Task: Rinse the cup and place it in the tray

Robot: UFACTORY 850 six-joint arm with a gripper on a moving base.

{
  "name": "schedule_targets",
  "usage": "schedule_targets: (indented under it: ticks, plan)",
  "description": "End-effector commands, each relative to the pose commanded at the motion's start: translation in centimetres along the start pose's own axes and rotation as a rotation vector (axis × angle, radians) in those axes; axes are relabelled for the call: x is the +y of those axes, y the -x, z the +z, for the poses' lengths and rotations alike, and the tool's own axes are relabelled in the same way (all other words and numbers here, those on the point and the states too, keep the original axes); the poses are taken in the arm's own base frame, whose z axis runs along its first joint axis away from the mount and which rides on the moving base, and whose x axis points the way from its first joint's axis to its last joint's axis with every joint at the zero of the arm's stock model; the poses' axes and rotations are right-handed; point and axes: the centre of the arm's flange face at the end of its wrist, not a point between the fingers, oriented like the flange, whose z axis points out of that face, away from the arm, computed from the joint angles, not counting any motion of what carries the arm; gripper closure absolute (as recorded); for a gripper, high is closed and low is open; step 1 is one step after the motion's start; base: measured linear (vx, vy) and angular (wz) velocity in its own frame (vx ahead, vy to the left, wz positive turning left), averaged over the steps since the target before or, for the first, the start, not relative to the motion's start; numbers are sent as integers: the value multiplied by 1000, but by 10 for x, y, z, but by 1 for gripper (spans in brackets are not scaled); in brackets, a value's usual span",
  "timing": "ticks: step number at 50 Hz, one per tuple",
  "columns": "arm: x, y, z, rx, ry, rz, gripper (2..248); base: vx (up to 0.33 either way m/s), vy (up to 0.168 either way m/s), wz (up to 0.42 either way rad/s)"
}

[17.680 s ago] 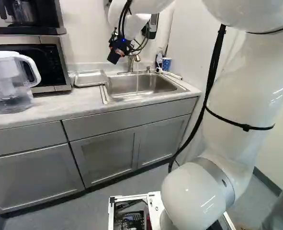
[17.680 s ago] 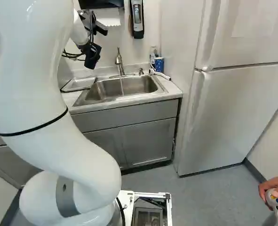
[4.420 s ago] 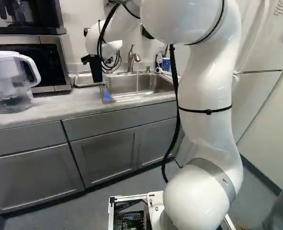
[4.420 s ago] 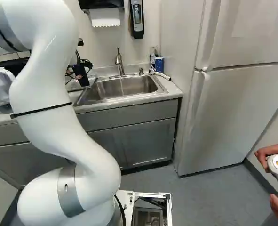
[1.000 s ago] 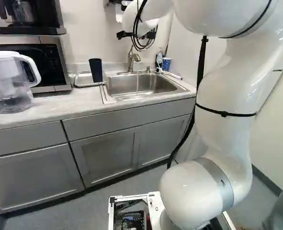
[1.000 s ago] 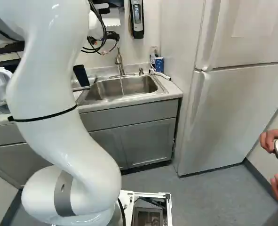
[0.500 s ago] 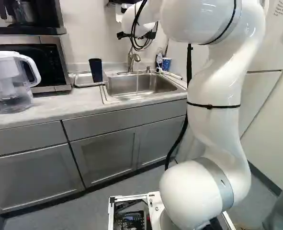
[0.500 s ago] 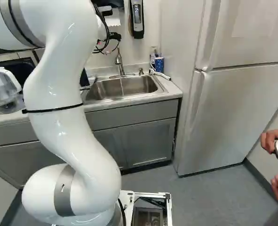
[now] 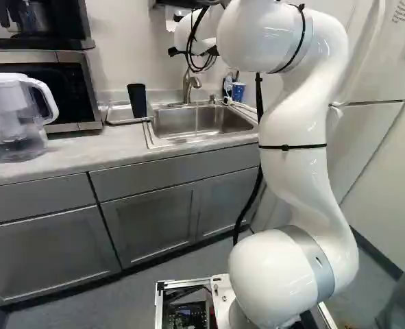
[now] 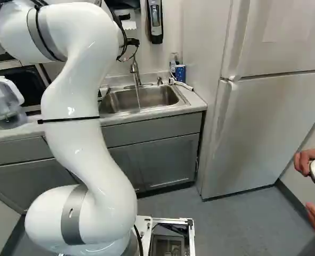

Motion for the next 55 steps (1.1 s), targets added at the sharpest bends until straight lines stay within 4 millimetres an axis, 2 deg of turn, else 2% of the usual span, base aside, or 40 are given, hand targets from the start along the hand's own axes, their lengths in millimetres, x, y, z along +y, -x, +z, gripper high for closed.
schedule_targets:
  ticks: [18, 44, 55]
  plan:
    - [-1, 0, 13, 8, -1, 0, 3, 0, 0, 0]
    - [-4, 23, 26, -11, -7, 0, 3, 0, 0, 0]
    - [-7, 23, 29, -8, -11, -1, 3, 0, 0, 0]
